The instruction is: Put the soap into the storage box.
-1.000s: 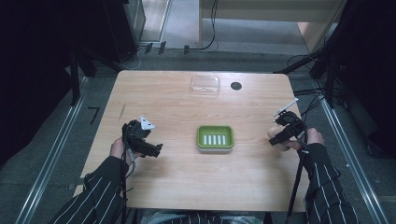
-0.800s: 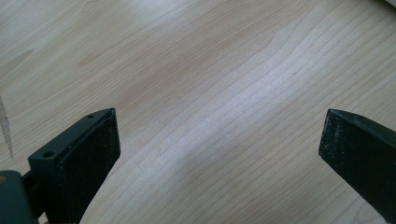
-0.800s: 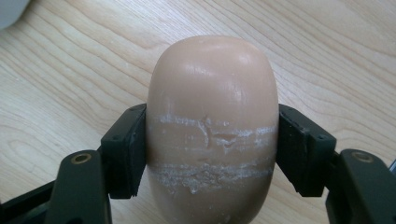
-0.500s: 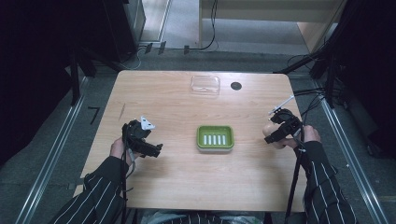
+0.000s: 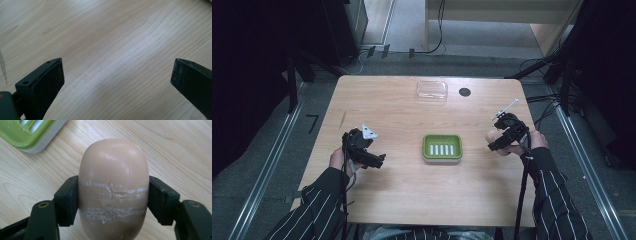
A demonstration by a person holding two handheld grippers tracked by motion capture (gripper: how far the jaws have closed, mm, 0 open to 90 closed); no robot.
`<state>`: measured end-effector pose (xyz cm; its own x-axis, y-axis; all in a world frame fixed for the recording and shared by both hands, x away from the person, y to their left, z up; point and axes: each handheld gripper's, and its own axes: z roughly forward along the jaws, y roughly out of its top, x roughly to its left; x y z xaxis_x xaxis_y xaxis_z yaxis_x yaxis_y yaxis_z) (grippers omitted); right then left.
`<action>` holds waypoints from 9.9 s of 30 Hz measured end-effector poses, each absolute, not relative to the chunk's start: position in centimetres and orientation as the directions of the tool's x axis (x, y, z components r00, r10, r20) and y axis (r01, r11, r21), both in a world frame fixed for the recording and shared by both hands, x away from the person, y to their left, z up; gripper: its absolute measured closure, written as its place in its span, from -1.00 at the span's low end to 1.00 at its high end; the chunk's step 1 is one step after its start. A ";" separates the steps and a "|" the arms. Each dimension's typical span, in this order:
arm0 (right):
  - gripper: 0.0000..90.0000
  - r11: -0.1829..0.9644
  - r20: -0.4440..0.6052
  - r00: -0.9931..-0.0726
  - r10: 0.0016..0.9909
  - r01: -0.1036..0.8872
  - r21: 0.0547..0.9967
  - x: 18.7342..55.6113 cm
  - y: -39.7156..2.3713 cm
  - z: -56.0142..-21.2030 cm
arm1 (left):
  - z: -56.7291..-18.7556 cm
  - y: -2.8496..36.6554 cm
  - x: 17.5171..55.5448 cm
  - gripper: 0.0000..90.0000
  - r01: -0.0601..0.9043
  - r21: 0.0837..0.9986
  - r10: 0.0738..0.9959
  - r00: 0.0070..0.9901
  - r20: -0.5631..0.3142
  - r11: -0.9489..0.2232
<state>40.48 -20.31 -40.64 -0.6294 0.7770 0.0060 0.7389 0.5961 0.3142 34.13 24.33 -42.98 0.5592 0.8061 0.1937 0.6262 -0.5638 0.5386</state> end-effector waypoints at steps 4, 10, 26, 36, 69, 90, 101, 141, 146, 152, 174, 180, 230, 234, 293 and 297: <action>-0.25 0.609 0.001 -0.642 0.767 0.727 0.317 40.6 -20.0 -40.5 | -43.0 24.3 34.1 -1.00 0.624 0.538 0.804 0.561 0.197 -0.567; -0.25 0.613 0.002 -0.646 0.763 0.724 0.317 40.8 -19.3 -40.4 | -43.0 24.3 34.1 -1.00 0.624 0.538 0.804 0.562 0.196 -0.567; -0.25 0.641 0.005 -0.681 0.732 0.692 0.333 41.5 -17.4 -39.8 | -43.0 24.4 34.2 -1.00 0.627 0.539 0.807 0.559 0.193 -0.563; -0.25 0.655 0.001 -0.697 0.717 0.674 0.342 41.8 -16.3 -39.5 | -43.0 24.4 34.2 -1.00 0.629 0.539 0.808 0.557 0.190 -0.560; -0.25 0.733 -0.022 -0.777 0.629 0.584 0.349 42.7 -11.4 -38.7 | -43.0 24.5 34.1 -1.00 0.629 0.538 0.808 0.558 0.192 -0.562; -0.25 0.766 -0.034 -0.810 0.585 0.539 0.350 42.5 -9.5 -38.7 | -43.0 24.5 34.1 -1.00 0.628 0.539 0.809 0.556 0.193 -0.561; -0.25 0.787 -0.031 -0.834 0.552 0.508 0.349 42.6 -7.9 -38.9 | -43.1 24.6 34.1 -1.00 0.630 0.540 0.811 0.553 0.191 -0.558; -0.25 0.822 -0.028 -0.866 0.500 0.465 0.329 42.6 -4.8 -42.7 | -43.1 24.7 34.1 -1.00 0.630 0.540 0.810 0.556 0.189 -0.558; -0.25 0.827 -0.029 -0.868 0.496 0.462 0.321 42.6 -4.5 -43.1 | -43.1 24.7 34.1 -1.00 0.630 0.539 0.809 0.557 0.189 -0.559; -0.25 0.827 -0.031 -0.868 0.495 0.460 0.323 42.6 -4.4 -43.4 | -43.1 24.7 34.1 -1.00 0.630 0.538 0.808 0.557 0.190 -0.560; -0.25 0.837 -0.026 -0.875 0.483 0.453 0.306 42.6 -4.2 -44.0 | -43.1 24.7 34.1 -1.00 0.631 0.539 0.810 0.555 0.189 -0.558; -0.25 0.844 -0.024 -0.878 0.479 0.452 0.290 42.5 -4.0 -44.3 | -43.1 24.7 34.1 -1.00 0.630 0.540 0.810 0.556 0.188 -0.558; -0.48 0.857 -0.055 -0.886 0.460 0.427 0.289 42.2 -4.2 -43.6 | -43.0 24.8 33.9 -1.00 0.632 0.542 0.813 0.551 0.189 -0.554; -0.57 0.844 -0.053 -0.878 0.476 0.439 0.308 42.1 -4.4 -43.0 | -43.0 24.8 33.9 -1.00 0.631 0.539 0.810 0.554 0.191 -0.558; -0.89 0.729 -0.085 -0.762 0.641 0.571 0.377 34.9 -13.1 -39.6 | -42.9 24.5 33.9 -1.00 0.625 0.541 0.806 0.559 0.193 -0.563; -0.89 0.725 -0.090 -0.754 0.650 0.580 0.371 34.2 -13.7 -40.0 | -42.9 24.5 33.9 -1.00 0.624 0.541 0.805 0.561 0.193 -0.564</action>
<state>34.20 -13.71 -39.97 -0.7544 0.6502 -0.0905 0.5803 0.7249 0.3712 33.89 24.52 -42.86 0.5606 0.8051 0.1934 0.6235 -0.5642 0.5412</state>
